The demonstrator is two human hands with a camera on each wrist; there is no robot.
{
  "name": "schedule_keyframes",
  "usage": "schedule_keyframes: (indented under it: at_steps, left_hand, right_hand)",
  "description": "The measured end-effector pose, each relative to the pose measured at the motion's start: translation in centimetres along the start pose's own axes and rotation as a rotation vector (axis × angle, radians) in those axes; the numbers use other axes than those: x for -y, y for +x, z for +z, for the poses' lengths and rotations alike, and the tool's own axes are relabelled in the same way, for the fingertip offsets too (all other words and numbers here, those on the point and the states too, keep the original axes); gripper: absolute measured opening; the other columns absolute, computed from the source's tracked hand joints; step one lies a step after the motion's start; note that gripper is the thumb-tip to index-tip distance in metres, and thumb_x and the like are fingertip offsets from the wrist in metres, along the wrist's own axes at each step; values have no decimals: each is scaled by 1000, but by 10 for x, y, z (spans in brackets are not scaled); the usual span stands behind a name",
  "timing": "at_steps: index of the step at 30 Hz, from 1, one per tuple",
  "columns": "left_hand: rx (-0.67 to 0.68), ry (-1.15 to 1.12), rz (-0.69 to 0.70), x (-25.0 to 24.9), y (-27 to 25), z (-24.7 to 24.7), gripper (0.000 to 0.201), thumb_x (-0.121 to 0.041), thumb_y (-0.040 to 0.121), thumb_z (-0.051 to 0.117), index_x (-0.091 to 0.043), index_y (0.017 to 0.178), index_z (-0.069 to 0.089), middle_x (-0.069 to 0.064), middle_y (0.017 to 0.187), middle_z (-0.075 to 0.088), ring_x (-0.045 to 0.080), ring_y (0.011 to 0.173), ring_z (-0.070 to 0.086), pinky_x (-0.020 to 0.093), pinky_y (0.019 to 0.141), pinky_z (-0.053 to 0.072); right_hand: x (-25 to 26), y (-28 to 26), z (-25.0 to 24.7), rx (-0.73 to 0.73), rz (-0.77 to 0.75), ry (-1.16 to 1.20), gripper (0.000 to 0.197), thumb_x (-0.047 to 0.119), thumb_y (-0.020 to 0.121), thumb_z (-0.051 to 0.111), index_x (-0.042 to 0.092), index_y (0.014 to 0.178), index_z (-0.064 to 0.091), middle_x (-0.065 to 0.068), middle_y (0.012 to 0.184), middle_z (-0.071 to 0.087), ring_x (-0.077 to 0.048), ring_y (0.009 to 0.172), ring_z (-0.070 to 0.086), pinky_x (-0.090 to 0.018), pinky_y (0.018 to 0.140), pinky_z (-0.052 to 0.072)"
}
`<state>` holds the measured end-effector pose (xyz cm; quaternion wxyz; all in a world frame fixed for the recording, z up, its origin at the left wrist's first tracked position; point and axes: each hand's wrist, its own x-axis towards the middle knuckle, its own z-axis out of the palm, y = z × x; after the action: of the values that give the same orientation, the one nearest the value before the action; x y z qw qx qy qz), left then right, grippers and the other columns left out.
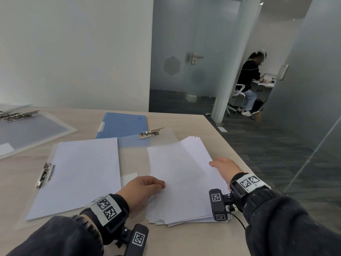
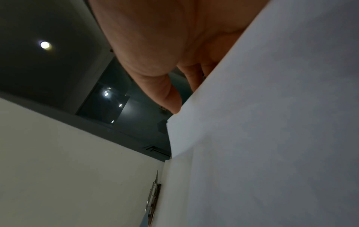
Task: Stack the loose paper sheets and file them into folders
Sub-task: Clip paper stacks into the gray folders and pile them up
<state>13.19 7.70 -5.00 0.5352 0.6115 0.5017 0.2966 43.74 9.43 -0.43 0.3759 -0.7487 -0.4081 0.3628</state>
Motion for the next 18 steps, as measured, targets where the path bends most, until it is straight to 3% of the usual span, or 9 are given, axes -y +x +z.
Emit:
schedule_keyframes:
  at_steps: [2, 5, 6, 9, 12, 16, 18]
  left_hand:
    - [-8, -7, -6, 0, 0, 0, 17, -16, 94, 67, -25, 92, 81, -21, 108, 75, 2, 111, 65, 26, 106, 43]
    - [-28, -4, -7, -1, -2, 0, 17, -16, 95, 67, -25, 93, 81, -18, 107, 76, 4, 109, 66, 21, 98, 45]
    - [-35, 6, -6, -2, -2, -1, 17, -16, 95, 66, -25, 94, 81, -17, 106, 76, 3, 108, 67, 17, 92, 46]
    - [-69, 2, -21, -6, -7, -5, 16, -17, 97, 65, -22, 98, 80, -13, 103, 77, 5, 101, 68, 8, 74, 45]
    - [-101, -26, -62, -7, -14, -12, 15, -17, 97, 65, -20, 98, 79, -6, 100, 78, 12, 93, 70, 13, 71, 50]
    - [-140, 12, -106, -4, -26, -28, 16, -23, 96, 66, -27, 90, 81, -1, 94, 78, 15, 77, 66, 25, 69, 52]
    - [-181, 39, -109, -3, -30, -36, 15, -23, 95, 66, -25, 90, 80, -2, 96, 76, 16, 83, 66, 25, 71, 49]
  right_hand:
    - [-3, 2, -2, 45, 87, 41, 37, 27, 84, 71, -2, 107, 68, -22, 108, 72, -34, 96, 67, -41, 96, 49]
    - [-8, 2, -2, 105, 148, 29, 21, 13, 87, 68, -4, 99, 69, -21, 96, 71, -36, 89, 68, -41, 89, 52]
    - [-8, 1, -1, 129, 140, -20, 19, 11, 84, 70, -3, 97, 69, -22, 97, 72, -38, 91, 68, -42, 92, 53]
    - [-11, 6, 2, 192, 81, -165, 41, 16, 68, 71, -1, 105, 70, -22, 106, 73, -41, 101, 69, -52, 98, 53]
    - [-3, 0, -1, 117, 44, -221, 37, 5, 85, 68, 1, 122, 66, -14, 118, 69, -36, 115, 64, -32, 95, 51]
    - [4, -7, -9, -8, 33, -218, 41, 5, 93, 61, 5, 134, 59, -17, 133, 62, -33, 125, 57, -24, 80, 49]
    - [13, -14, -14, -40, 18, -304, 42, 9, 101, 47, 7, 143, 49, -16, 141, 54, -32, 132, 50, -27, 92, 46]
